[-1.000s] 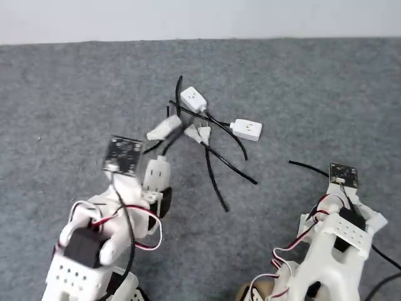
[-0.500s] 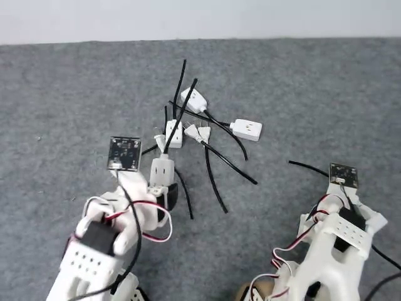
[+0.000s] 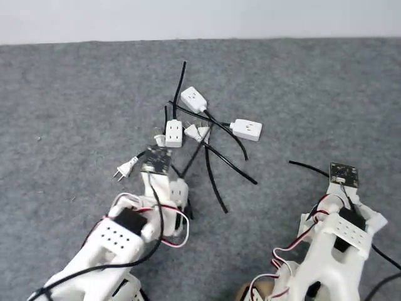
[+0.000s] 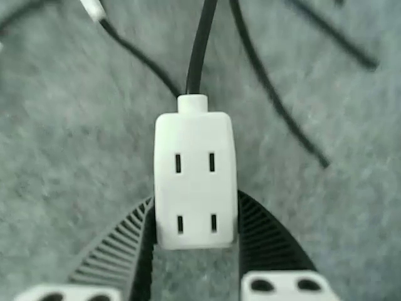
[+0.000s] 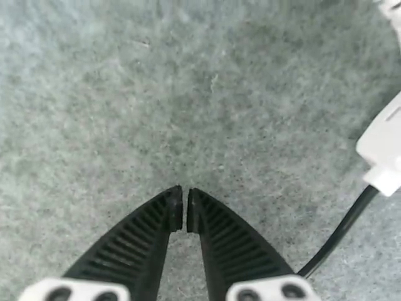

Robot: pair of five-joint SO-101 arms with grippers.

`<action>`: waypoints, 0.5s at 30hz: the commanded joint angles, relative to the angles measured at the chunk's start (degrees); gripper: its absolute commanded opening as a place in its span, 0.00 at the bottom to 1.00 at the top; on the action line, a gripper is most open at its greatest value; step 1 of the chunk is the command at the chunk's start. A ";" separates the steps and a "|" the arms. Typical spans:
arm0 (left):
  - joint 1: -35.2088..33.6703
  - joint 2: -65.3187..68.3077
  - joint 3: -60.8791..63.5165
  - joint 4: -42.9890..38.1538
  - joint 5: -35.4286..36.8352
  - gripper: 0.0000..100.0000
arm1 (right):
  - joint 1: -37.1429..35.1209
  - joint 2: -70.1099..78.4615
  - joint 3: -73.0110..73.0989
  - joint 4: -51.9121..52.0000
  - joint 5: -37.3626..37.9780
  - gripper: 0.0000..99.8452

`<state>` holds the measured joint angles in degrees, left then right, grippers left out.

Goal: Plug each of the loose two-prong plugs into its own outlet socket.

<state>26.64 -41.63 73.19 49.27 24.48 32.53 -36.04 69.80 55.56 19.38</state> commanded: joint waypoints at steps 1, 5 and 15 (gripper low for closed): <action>1.76 3.87 -1.80 -1.41 0.70 0.07 | -0.75 -1.45 -0.18 -1.01 0.44 0.02; 2.11 6.33 -2.77 1.93 0.70 0.26 | -0.75 -1.45 -0.18 -1.01 0.44 0.02; 1.49 4.31 -5.14 6.59 0.00 0.33 | -0.75 -1.45 -0.18 -1.01 0.44 0.02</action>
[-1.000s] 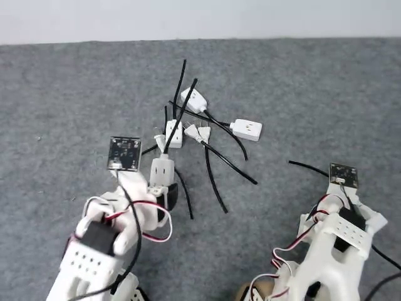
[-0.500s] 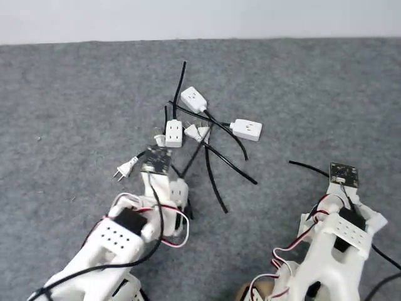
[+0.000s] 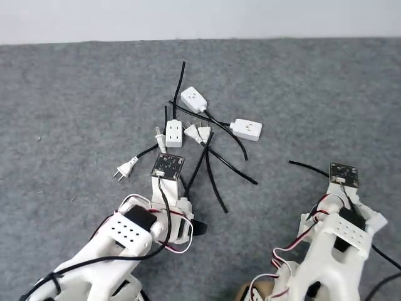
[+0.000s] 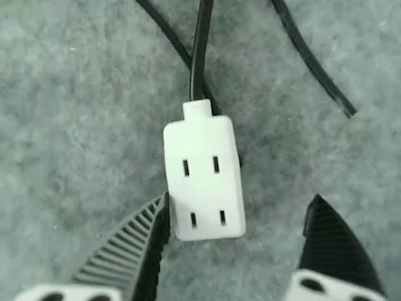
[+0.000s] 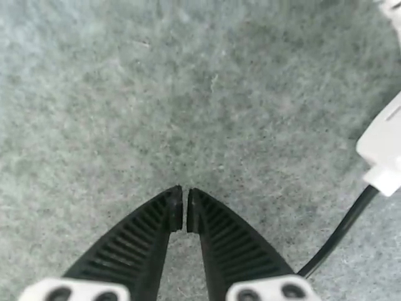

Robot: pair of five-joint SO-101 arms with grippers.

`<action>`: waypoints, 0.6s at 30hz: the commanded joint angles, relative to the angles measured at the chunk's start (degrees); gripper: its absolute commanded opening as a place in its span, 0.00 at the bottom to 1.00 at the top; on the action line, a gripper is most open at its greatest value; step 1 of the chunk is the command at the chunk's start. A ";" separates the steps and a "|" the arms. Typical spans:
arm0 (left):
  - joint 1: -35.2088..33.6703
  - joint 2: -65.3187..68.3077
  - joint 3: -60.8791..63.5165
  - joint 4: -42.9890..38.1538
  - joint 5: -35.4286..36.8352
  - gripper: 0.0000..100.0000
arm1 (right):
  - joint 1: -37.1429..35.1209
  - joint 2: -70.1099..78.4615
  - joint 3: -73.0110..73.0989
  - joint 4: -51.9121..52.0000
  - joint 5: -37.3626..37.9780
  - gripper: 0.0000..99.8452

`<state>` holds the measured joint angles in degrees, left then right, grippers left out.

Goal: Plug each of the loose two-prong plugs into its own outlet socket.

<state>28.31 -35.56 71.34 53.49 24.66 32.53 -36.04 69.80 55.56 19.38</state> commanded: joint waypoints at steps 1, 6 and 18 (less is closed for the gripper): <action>-0.18 -3.08 -3.56 3.25 -1.14 0.33 | -0.75 -1.45 -0.18 -1.01 0.44 0.02; -0.18 -14.95 -3.38 9.76 -7.03 0.33 | -0.75 -1.45 -0.18 -1.01 0.18 0.02; -20.40 -41.85 0.04 19.16 -16.44 0.27 | -5.76 -1.45 -2.37 0.22 -4.22 0.02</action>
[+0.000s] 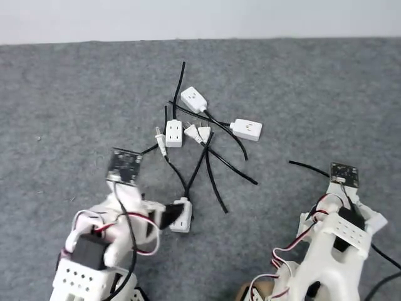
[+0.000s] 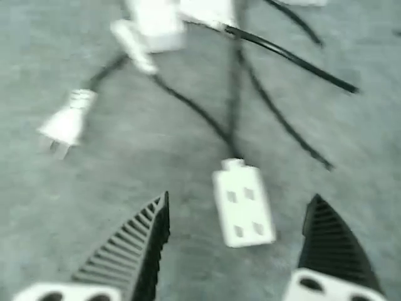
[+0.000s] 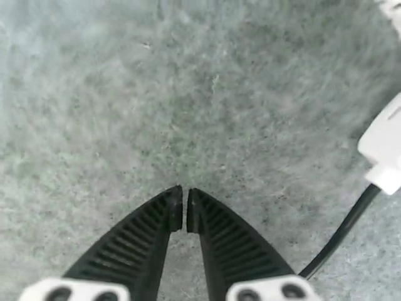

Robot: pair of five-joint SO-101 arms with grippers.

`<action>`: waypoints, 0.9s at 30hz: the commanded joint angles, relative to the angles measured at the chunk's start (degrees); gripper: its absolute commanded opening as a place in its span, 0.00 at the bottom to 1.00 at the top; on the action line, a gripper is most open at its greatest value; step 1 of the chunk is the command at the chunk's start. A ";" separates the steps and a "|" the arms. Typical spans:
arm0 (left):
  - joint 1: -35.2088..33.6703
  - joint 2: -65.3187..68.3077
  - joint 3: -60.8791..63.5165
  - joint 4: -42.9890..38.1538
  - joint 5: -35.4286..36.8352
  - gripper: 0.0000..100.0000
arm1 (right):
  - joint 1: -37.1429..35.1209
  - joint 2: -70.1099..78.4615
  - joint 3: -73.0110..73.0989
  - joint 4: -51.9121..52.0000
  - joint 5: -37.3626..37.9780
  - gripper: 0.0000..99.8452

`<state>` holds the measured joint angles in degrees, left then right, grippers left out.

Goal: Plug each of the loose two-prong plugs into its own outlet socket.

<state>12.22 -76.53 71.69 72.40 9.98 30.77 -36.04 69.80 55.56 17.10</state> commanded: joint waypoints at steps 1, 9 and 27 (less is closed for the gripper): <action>-5.54 0.00 -0.31 -0.18 -1.85 0.24 | -6.29 -1.45 -3.16 0.66 -3.16 0.02; -20.13 11.96 -0.31 -10.99 1.23 0.21 | -32.13 -1.36 -14.86 3.82 -16.62 0.02; -45.71 34.73 -5.85 -29.19 7.38 0.21 | -70.46 15.87 -36.92 -12.79 -22.15 0.09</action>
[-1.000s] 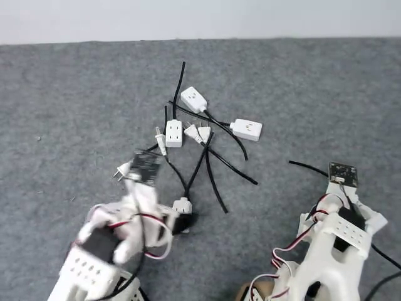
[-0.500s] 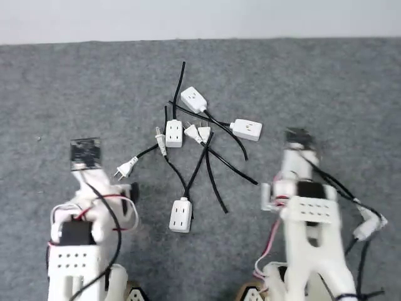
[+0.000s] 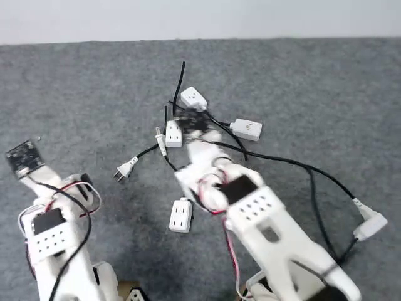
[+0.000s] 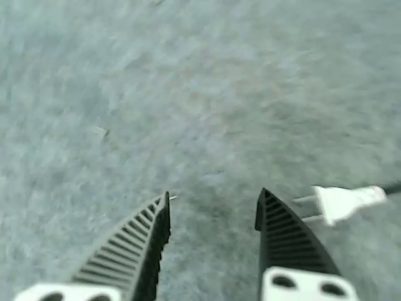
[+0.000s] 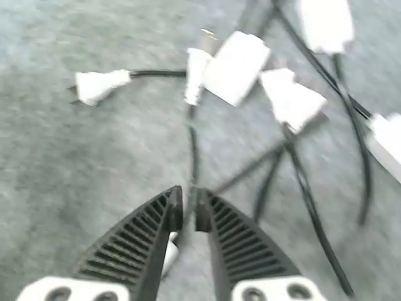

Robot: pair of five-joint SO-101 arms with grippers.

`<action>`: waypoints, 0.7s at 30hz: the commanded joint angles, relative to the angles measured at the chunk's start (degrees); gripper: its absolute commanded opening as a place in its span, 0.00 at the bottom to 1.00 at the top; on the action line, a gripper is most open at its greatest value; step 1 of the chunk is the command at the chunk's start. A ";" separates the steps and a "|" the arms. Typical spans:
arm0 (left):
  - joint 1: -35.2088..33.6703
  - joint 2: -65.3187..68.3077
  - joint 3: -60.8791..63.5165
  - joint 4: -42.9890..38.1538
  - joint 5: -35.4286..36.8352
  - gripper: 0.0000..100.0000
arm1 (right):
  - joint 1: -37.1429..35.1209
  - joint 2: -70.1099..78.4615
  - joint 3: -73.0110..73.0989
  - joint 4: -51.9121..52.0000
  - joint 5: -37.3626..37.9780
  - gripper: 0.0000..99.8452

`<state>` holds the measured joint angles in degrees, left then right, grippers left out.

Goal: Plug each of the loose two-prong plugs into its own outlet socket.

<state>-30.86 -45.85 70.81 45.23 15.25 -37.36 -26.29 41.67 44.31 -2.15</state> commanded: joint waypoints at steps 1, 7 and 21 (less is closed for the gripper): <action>-3.43 6.42 -6.46 -2.02 2.81 0.21 | -2.77 9.10 -11.52 -1.80 -5.89 0.09; -7.74 20.84 -15.43 -2.02 5.10 0.21 | -3.21 26.95 -26.81 -4.18 -29.36 0.09; -11.43 36.13 -25.45 -1.76 9.49 0.21 | -9.19 66.15 -72.09 9.19 -45.98 0.09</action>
<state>-41.93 -9.80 48.13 44.44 24.13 -45.89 37.98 -19.34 47.12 -47.34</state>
